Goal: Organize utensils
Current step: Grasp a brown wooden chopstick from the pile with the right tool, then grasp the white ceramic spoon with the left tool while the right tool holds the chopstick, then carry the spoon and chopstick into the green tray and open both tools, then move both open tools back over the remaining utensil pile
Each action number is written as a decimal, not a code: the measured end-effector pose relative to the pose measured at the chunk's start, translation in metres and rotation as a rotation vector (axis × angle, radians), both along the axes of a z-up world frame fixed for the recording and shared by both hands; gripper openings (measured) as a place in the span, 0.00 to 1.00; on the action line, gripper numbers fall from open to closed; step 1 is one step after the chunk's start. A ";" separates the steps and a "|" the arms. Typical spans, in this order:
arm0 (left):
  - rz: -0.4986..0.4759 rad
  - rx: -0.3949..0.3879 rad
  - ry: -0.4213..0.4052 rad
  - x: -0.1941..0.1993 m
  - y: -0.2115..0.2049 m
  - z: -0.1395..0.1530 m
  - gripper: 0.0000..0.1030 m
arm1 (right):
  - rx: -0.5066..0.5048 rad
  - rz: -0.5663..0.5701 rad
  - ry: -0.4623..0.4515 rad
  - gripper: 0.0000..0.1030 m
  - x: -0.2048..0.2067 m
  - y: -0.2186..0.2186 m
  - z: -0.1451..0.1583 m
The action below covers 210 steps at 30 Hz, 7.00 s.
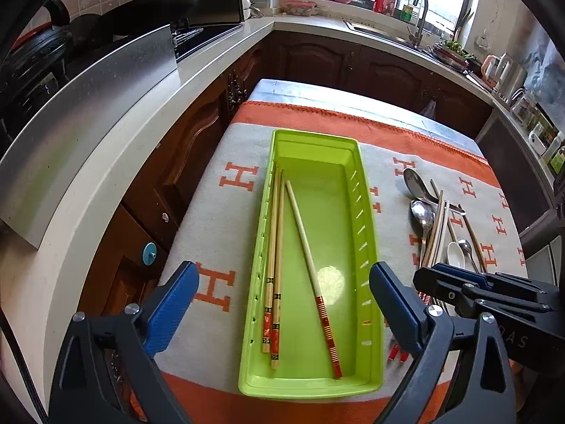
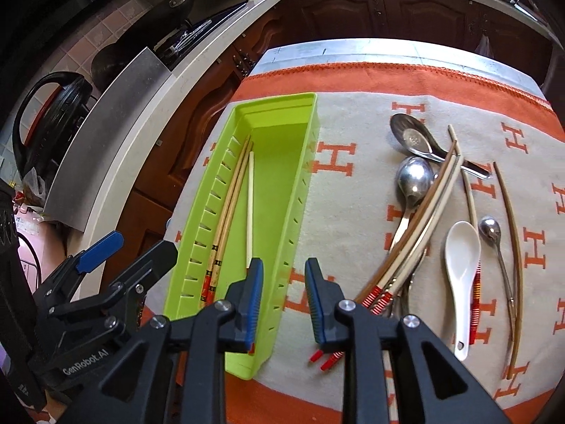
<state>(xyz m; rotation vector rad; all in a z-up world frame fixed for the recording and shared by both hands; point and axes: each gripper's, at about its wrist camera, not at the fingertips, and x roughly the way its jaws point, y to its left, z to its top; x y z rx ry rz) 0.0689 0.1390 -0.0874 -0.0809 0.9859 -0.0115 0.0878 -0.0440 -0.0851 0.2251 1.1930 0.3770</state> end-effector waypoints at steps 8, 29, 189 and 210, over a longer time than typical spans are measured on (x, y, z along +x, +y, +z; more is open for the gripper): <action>-0.084 0.023 -0.021 -0.008 -0.042 0.012 0.96 | -0.014 -0.064 -0.078 0.24 -0.019 -0.048 0.018; -0.253 -0.119 0.088 0.008 -0.142 -0.020 0.96 | -0.023 -0.261 -0.063 0.24 -0.042 -0.178 -0.006; -0.041 0.096 0.022 0.017 0.003 -0.010 0.79 | -0.008 0.017 -0.053 0.09 -0.004 0.020 -0.008; -0.183 0.072 0.042 0.010 -0.076 0.000 0.79 | -0.011 -0.083 -0.149 0.09 -0.028 -0.068 0.011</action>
